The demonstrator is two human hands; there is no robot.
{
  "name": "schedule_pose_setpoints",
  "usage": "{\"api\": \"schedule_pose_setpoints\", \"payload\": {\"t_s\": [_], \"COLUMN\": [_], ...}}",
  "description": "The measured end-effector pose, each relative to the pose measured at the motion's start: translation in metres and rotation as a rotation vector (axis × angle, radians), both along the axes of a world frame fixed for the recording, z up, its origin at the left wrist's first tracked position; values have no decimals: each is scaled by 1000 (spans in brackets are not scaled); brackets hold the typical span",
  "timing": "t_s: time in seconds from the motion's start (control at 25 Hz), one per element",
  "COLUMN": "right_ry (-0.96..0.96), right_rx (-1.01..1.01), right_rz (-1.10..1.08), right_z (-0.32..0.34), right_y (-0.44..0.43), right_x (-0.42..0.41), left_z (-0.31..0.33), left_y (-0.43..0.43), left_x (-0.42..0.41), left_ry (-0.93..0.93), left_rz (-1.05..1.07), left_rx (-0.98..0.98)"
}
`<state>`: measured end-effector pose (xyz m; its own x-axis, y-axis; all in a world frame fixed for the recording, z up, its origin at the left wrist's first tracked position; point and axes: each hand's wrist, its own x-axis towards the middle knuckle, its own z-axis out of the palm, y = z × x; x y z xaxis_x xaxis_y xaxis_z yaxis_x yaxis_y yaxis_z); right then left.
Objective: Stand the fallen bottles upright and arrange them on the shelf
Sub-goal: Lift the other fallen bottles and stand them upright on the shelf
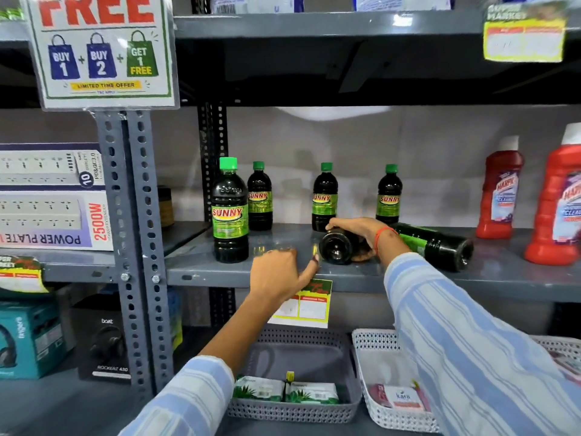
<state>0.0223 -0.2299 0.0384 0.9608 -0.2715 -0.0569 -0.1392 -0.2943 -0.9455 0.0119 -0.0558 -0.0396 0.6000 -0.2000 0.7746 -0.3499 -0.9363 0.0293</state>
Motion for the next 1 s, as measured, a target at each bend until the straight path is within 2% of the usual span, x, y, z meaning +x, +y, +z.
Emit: {"api": "schedule_pose_setpoints", "payload": {"t_s": [0.12, 0.2, 0.32, 0.44, 0.52, 0.64, 0.84, 1.0], "right_ry": [-71, -251, -507, -636, -698, -690, -551, -516], "right_rx": [54, 56, -151, -412, -514, -487, -516, -220], "right_rz": [-47, -139, -207, -170, -108, -124, -175, 24], "right_z": [-7, -17, -31, -31, -36, -36, -39, -36], "right_y": [6, 9, 5, 4, 5, 5, 5, 3], "right_x": [16, 29, 33, 33, 35, 36, 40, 39], "left_z": [7, 6, 2, -2, -9, -13, -14, -14], "left_y": [-20, -28, -30, -29, -30, -30, -30, -30], "left_x": [-4, -7, -7, -8, -10, -10, -8, -8], "left_ry": [63, 59, 1, -34, -64, -126, -165, -187], "left_rz": [2, 12, 3, -6, -12, 3, 12, 13], "left_rx": [-1, -29, -71, -94, -79, -53, -57, -60]}}
